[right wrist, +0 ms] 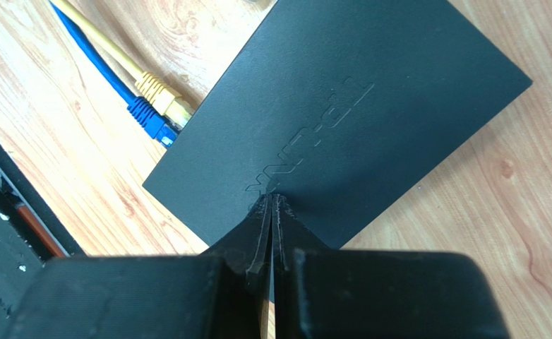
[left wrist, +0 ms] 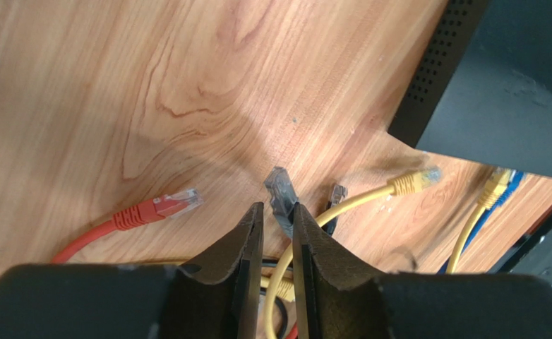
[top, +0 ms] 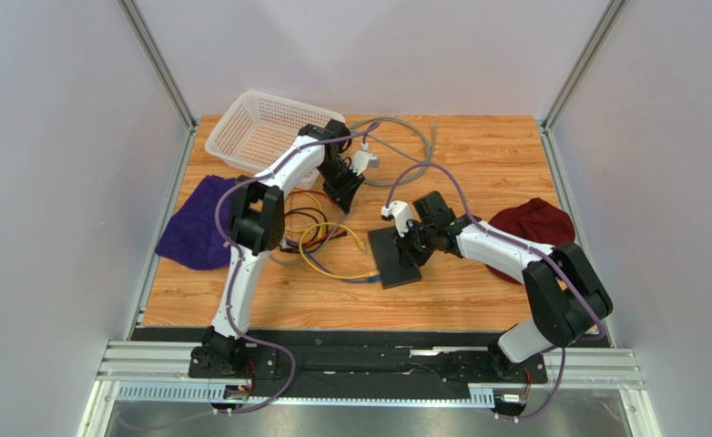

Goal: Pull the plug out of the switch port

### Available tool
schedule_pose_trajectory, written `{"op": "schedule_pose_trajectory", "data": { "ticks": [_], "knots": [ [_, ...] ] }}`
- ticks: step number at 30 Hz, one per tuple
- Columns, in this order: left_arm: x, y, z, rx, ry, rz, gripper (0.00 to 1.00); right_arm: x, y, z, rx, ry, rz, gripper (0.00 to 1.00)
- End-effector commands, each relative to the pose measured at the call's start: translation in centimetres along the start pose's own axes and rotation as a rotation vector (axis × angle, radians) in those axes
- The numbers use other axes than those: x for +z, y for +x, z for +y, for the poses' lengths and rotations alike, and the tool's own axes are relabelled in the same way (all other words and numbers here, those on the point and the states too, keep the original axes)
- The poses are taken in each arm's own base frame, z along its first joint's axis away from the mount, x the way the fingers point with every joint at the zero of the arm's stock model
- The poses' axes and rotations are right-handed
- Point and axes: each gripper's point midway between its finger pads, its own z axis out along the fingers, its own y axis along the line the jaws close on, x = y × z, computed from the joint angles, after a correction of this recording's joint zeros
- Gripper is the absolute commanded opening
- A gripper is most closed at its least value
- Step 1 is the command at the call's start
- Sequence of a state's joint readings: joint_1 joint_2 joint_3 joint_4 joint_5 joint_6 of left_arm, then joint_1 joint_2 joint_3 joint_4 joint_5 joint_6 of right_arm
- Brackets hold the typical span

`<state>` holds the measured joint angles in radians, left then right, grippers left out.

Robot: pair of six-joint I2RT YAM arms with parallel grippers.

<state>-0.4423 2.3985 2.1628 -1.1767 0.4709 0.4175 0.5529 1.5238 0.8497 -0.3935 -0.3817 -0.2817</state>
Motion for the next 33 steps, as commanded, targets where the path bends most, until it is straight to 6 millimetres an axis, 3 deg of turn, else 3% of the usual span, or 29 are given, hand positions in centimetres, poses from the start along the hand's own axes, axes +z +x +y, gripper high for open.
{"op": "schedule_pose_trajectory", "data": {
  "ticks": [1,2,4,5,11,13,14,17,18,24,29,33],
  "knots": [
    [-4.2,-2.8,-2.1,-0.016,-0.085,-0.12,0.33,-0.5,-0.9,-1.5,-0.01,0.074,-0.025,0.03],
    [-5.7,-3.5,-3.0,0.004,-0.107,-0.153,0.35,-0.6,-1.0,-1.6,-0.001,0.078,-0.028,0.03],
    [-5.8,-3.1,-4.7,0.03,-0.098,-0.144,0.4,-0.5,-0.9,-1.7,0.009,0.076,-0.029,0.03],
    [-6.9,-3.4,-5.8,0.052,-0.092,-0.172,0.41,-0.5,-0.9,-1.7,0.012,0.076,-0.028,0.03],
    [-6.2,-1.2,-9.4,0.032,0.013,-0.171,0.45,-0.5,-0.6,-1.4,0.018,0.067,-0.027,0.03],
    [-5.3,0.2,-11.7,0.078,0.144,-0.146,0.45,-0.6,-0.4,-1.1,0.032,0.059,-0.028,0.04],
    [-5.7,0.8,-14.4,0.092,0.284,-0.155,0.45,-0.6,-0.1,-1.0,0.036,0.056,-0.023,0.04],
    [-5.0,2.6,-17.9,0.151,0.482,-0.155,0.45,-0.6,0.4,-0.7,0.043,0.047,-0.014,0.04],
    [-4.2,3.3,-18.2,0.13,0.507,-0.133,0.45,-0.7,0.6,-0.7,0.044,0.047,-0.012,0.04],
    [0.0,3.7,-17.6,-0.011,0.529,-0.144,0.45,-0.8,1.6,-0.4,0.049,0.046,-0.004,0.04],
    [3.1,4.5,-17.9,-0.032,0.552,-0.118,0.45,-0.9,2.4,-0.3,0.057,0.054,0.004,0.04],
    [4.4,4.6,-16.8,-0.023,0.509,-0.101,0.45,-0.7,2.9,-0.2,0.055,0.053,0.016,0.04]
  ]
}}
